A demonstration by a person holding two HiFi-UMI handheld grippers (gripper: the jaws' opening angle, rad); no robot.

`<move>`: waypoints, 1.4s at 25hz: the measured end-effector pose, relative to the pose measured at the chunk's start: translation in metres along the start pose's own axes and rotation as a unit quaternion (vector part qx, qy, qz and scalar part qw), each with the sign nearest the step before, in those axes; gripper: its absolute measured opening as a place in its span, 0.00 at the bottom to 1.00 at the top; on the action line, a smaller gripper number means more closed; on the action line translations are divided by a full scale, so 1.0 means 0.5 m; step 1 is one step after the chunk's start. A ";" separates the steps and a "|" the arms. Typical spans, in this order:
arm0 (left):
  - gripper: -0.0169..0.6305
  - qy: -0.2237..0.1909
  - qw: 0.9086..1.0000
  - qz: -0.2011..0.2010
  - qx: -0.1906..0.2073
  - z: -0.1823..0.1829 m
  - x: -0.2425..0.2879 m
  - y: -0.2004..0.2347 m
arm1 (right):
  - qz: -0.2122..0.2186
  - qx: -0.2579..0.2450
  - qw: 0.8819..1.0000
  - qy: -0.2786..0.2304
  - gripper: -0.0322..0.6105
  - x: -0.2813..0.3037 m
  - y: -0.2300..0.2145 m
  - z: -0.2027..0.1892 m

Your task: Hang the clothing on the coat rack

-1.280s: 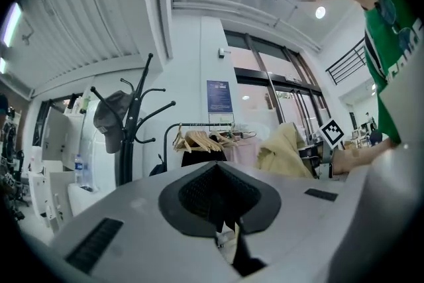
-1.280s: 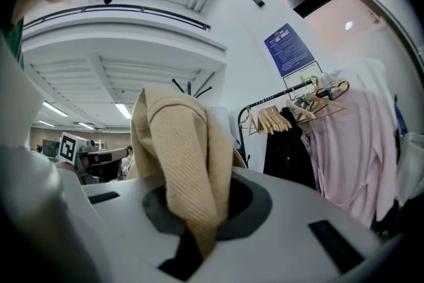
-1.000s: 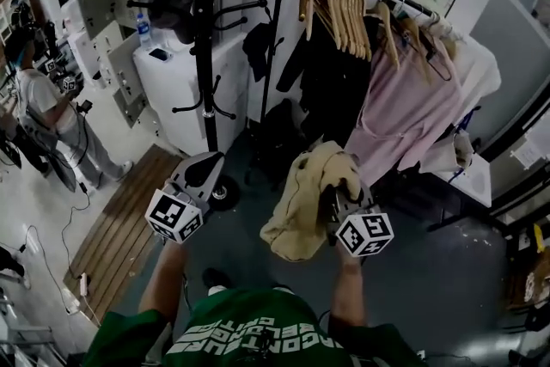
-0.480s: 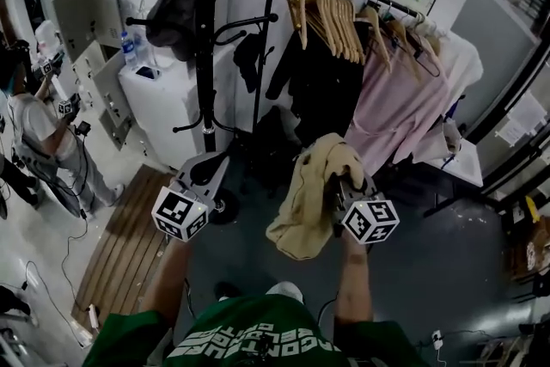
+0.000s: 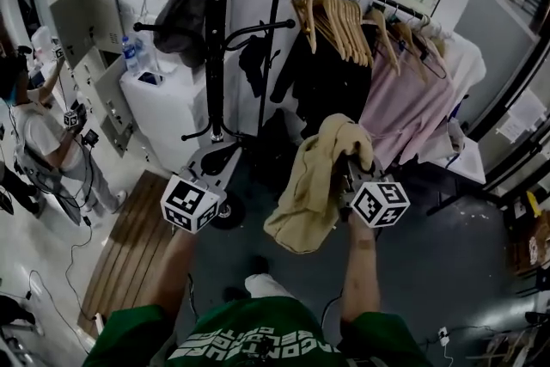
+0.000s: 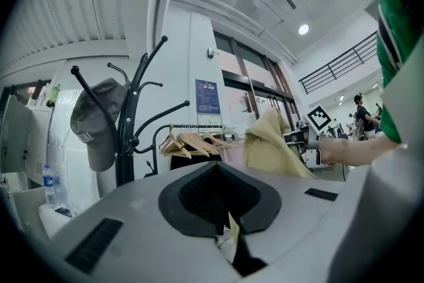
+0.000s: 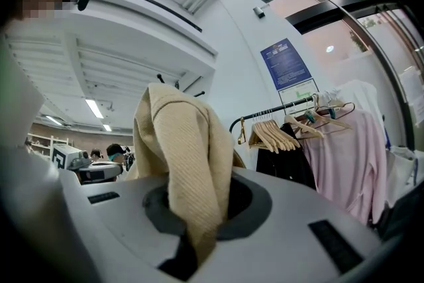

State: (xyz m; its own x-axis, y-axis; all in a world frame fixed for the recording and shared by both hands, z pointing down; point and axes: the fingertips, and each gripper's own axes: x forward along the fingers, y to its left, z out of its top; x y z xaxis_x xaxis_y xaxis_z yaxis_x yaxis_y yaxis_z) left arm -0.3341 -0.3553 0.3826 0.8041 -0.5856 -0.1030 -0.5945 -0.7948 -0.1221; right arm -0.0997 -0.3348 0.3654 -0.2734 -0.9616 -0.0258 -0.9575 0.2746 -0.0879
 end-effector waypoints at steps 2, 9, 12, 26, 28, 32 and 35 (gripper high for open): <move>0.03 -0.007 1.000 0.001 0.007 0.014 0.012 0.015 | 0.005 0.001 1.000 -0.005 0.11 0.026 0.006 0.016; 0.03 -0.022 0.999 -0.002 0.028 0.055 0.071 0.072 | 0.019 0.010 0.999 -0.030 0.11 0.123 0.005 0.090; 0.03 -0.030 0.999 0.002 0.031 0.073 0.095 0.106 | 0.026 0.008 0.999 -0.040 0.11 0.168 0.009 0.123; 0.03 -0.058 0.998 -0.005 0.037 0.112 0.187 0.198 | 0.059 -0.022 0.994 -0.086 0.11 0.365 0.028 0.280; 0.03 -0.057 0.998 -0.005 0.037 0.109 0.188 0.204 | 0.065 -0.025 0.994 -0.090 0.11 0.383 0.034 0.292; 0.03 -0.056 0.998 0.001 0.042 0.111 0.188 0.222 | 0.077 -0.033 0.993 -0.083 0.11 0.425 0.050 0.292; 0.03 -0.057 0.997 0.007 0.043 0.112 0.182 0.234 | 0.086 -0.036 0.993 -0.071 0.11 0.455 0.068 0.277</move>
State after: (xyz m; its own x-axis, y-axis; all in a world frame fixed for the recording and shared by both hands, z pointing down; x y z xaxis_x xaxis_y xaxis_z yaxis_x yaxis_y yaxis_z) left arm -0.3312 -0.4927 0.3035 0.7922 -0.5706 -0.2164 -0.6082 -0.7673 -0.2034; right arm -0.1816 -0.5443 0.2189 -0.4225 -0.8893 -0.1752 -0.9034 0.4289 0.0015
